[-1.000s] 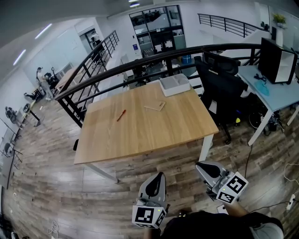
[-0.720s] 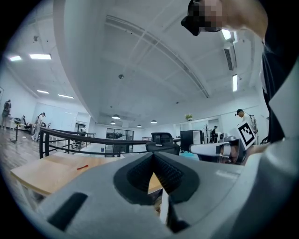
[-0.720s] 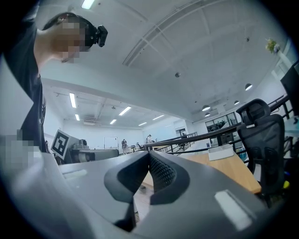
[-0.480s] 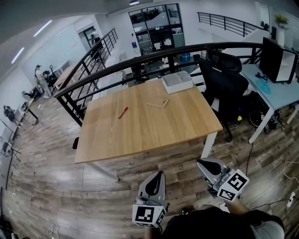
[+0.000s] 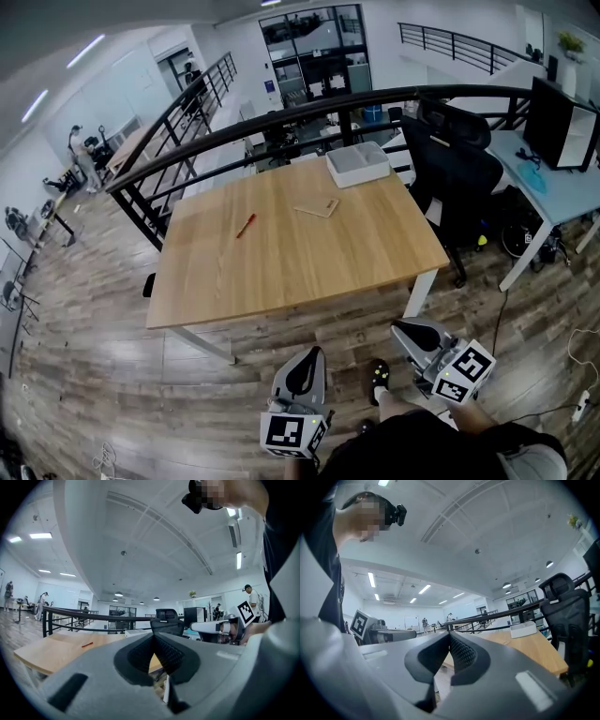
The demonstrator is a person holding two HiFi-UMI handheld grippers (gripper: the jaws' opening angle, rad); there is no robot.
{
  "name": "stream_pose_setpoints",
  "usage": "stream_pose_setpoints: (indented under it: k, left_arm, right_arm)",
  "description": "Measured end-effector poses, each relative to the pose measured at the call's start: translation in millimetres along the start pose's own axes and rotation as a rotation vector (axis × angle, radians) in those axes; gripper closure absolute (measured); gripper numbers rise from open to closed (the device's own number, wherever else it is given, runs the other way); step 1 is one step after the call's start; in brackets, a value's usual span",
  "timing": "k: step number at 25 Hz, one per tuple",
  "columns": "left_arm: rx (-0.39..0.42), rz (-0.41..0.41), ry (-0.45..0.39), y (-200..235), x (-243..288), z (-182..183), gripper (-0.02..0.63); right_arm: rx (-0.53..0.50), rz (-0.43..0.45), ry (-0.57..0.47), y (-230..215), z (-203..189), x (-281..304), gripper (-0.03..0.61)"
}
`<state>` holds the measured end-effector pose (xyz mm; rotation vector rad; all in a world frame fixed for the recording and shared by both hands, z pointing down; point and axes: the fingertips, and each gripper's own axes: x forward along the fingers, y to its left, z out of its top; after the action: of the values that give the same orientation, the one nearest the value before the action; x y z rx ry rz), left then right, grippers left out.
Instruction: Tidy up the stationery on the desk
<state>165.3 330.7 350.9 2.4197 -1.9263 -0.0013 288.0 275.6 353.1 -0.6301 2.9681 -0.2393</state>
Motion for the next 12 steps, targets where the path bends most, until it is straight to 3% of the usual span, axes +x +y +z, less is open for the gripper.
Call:
stream_pose_setpoints:
  k: [12]
  left_arm:
    - [0.021,0.063,0.030,57.9,63.8,-4.8,0.615]
  right_arm:
    - [0.018,0.058,0.012,-64.6,-4.2,72.6,0.574]
